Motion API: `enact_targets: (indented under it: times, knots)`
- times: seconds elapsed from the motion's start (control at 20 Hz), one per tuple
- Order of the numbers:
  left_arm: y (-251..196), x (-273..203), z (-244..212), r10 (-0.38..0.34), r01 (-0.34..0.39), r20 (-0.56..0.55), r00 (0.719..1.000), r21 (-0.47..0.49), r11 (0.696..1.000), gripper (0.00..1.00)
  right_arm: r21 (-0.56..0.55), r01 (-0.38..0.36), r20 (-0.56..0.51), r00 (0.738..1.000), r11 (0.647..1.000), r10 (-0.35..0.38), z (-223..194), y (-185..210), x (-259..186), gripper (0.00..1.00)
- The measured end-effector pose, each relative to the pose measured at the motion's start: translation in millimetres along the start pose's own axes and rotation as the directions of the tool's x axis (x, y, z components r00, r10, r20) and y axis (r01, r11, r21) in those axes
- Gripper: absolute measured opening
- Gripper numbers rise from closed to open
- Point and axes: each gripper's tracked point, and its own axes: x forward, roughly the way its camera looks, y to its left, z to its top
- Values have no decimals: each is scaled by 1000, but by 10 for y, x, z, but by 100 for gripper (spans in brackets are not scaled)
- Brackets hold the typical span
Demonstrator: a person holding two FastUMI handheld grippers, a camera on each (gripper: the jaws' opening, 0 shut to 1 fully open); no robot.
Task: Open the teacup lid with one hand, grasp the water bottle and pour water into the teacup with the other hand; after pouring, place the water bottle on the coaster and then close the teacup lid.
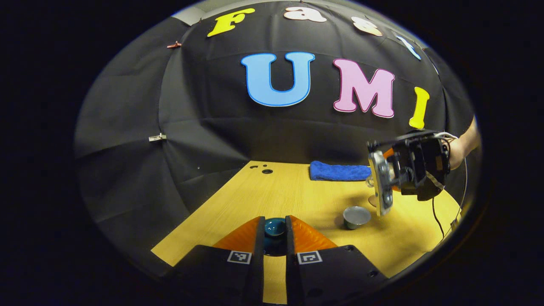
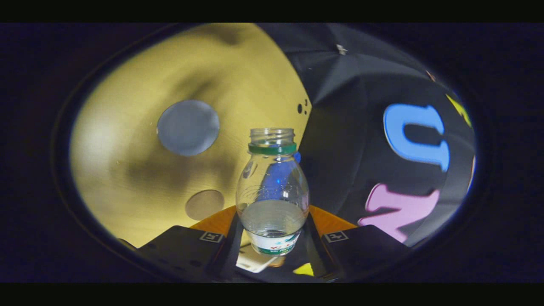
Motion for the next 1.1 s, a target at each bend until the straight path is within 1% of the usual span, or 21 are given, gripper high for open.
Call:
enact_targets:
  times: [0.05, 0.1, 0.15, 0.2, 0.25, 0.3, 0.4, 0.45, 0.5, 0.55, 0.6, 0.75, 0.8, 0.85, 0.9, 0.95, 1.05, 1.1]
  knots:
    - [-33, -8, 92, 13, -13, 10, 1000, 8, 1000, 25, 114, -30, -6, 1000, 993, 31, -28, 8, 4, 70]
    - [-25, -25, 194, 41, -42, 26, 999, 17, 999, 22, 217, -62, 4, 998, 974, 63, -49, 4, 17, 70]
    - [-34, -45, 290, 64, -65, 39, 997, 20, 998, 25, 301, -78, -2, 997, 950, 83, -116, -19, 54, 70]
    - [-86, -67, 372, 80, -80, 48, 996, 16, 997, 25, 382, -101, 15, 995, 919, 103, -149, -41, 67, 70]
    - [-143, -82, 453, 90, -90, 52, 995, 2, 996, 25, 467, -105, 28, 994, 878, 104, -208, -93, 72, 70]
    - [-220, -98, 508, 91, -90, 52, 994, -20, 996, 28, 556, -110, 46, 994, 824, 101, -241, -157, 48, 70]
    - [-379, -110, 590, 94, -90, 53, 994, -77, 993, 21, 705, -111, 88, 994, 700, 70, -308, -302, 27, 70]
    - [-465, -105, 626, 91, -85, 51, 994, -105, 991, 21, 763, -115, 115, 992, 636, 41, -326, -369, 4, 70]
    - [-574, -99, 635, 87, -80, 47, 995, -126, 989, 25, 804, -124, 138, 990, 582, 20, -340, -410, -17, 70]
    - [-667, -74, 634, 83, -77, 42, 996, -136, 988, 21, 843, -136, 163, 987, 520, -8, -384, -447, -42, 74]
    - [-753, -43, 609, 81, -75, 37, 996, -139, 987, 24, 876, -153, 192, 980, 458, -41, -394, -517, -65, 70]
    - [-972, 40, 554, 75, -72, 33, 997, -102, 992, 25, 937, -205, 254, 956, 282, -148, -407, -677, -172, 70]
    - [-1036, 86, 514, 74, -71, 36, 997, -82, 994, 25, 946, -217, 263, 948, 240, -179, -431, -711, -173, 70]
    - [-1089, 128, 492, 77, -74, 40, 996, -60, 995, 25, 951, -227, 270, 940, 211, -207, -441, -714, -158, 70]
    - [-1143, 182, 446, 77, -76, 46, 996, -39, 996, 25, 954, -231, 272, 933, 189, -234, -462, -717, -115, 70]
    - [-1205, 246, 406, 74, -73, 50, 996, -23, 997, 22, 957, -234, 272, 929, 172, -252, -468, -682, -45, 70]
    - [-1335, 376, 298, 56, -56, 55, 997, -3, 998, 22, 963, -232, 262, 925, 137, -274, -495, -591, 107, 70]
    - [-1404, 432, 238, 45, -45, 53, 998, 0, 999, 29, 965, -231, 258, 924, 124, -282, -505, -535, 200, 70]
